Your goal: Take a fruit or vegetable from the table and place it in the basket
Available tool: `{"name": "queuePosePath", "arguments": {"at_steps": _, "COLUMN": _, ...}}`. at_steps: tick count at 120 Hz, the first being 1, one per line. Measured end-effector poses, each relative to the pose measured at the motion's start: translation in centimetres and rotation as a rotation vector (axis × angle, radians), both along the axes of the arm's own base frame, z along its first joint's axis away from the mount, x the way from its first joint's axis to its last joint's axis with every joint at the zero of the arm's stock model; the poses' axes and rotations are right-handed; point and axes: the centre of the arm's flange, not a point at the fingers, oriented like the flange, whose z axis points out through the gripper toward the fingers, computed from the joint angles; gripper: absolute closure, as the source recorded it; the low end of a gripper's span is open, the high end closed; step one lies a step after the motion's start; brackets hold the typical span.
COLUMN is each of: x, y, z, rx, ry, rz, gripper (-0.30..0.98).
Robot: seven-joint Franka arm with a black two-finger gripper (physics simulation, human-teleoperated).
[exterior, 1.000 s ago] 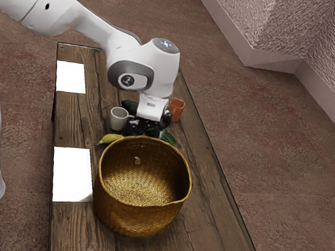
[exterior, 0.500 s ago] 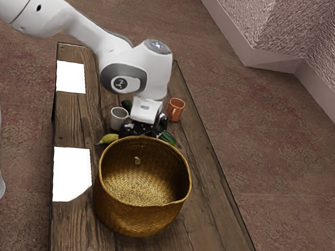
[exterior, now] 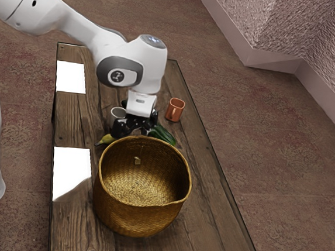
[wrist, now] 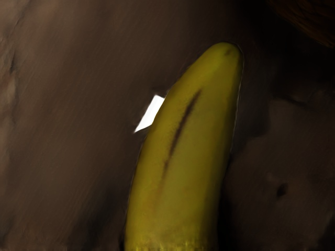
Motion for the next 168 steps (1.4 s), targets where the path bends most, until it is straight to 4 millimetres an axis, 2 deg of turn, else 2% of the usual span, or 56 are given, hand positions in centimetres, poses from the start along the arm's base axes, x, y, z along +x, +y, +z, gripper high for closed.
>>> {"name": "queuePosePath", "arguments": {"at_steps": 14, "x": 0.0, "y": 0.5, "z": -1.4, "rx": -0.008, "ry": 0.058, "rz": 0.027, "gripper": 0.0}}
{"name": "queuePosePath", "arguments": {"at_steps": 34, "x": 0.0, "y": 1.1, "z": -1.9, "rx": -0.015, "ry": 0.086, "rz": 0.058, "gripper": 0.01}}
{"name": "queuePosePath", "arguments": {"at_steps": 58, "x": -0.1, "y": 1.1, "z": -2.0, "rx": -0.011, "ry": 0.097, "rz": 0.065, "gripper": 0.39}}
{"name": "queuePosePath", "arguments": {"at_steps": 75, "x": -0.1, "y": 1.1, "z": -1.6, "rx": -0.009, "ry": 0.091, "rz": 0.068, "gripper": 0.52}}
{"name": "queuePosePath", "arguments": {"at_steps": 82, "x": 0.3, "y": 1.6, "z": -0.4, "rx": -0.014, "ry": 0.071, "rz": 0.077, "gripper": 0.55}}
{"name": "queuePosePath", "arguments": {"at_steps": 91, "x": 0.6, "y": 3.2, "z": 1.1, "rx": -0.032, "ry": 0.044, "rz": 0.111, "gripper": 0.53}}
{"name": "queuePosePath", "arguments": {"at_steps": 98, "x": 1.0, "y": 3.8, "z": 2.4, "rx": -0.04, "ry": 0.022, "rz": 0.121, "gripper": 0.52}}
{"name": "queuePosePath", "arguments": {"at_steps": 112, "x": 2.4, "y": 2.7, "z": 6.3, "rx": -0.044, "ry": -0.052, "rz": 0.091, "gripper": 0.52}}
{"name": "queuePosePath", "arguments": {"at_steps": 128, "x": 3.1, "y": 2.1, "z": 12.4, "rx": -0.041, "ry": -0.152, "rz": 0.071, "gripper": 0.53}}
{"name": "queuePosePath", "arguments": {"at_steps": 133, "x": 2.8, "y": 1.2, "z": 14.9, "rx": -0.034, "ry": -0.19, "rz": 0.051, "gripper": 0.53}}
{"name": "queuePosePath", "arguments": {"at_steps": 139, "x": 2.0, "y": -1.1, "z": 17.6, "rx": -0.015, "ry": -0.232, "rz": 0.009, "gripper": 0.52}}
{"name": "queuePosePath", "arguments": {"at_steps": 148, "x": 0.0, "y": -4.4, "z": 20.0, "rx": 0.018, "ry": -0.27, "rz": -0.051, "gripper": 0.52}}
{"name": "queuePosePath", "arguments": {"at_steps": 156, "x": -1.4, "y": -8.1, "z": 20.2, "rx": 0.053, "ry": -0.267, "rz": -0.116, "gripper": 0.52}}
{"name": "queuePosePath", "arguments": {"at_steps": 168, "x": -3.1, "y": -14.5, "z": 18.7, "rx": 0.094, "ry": -0.237, "rz": -0.23, "gripper": 0.52}}
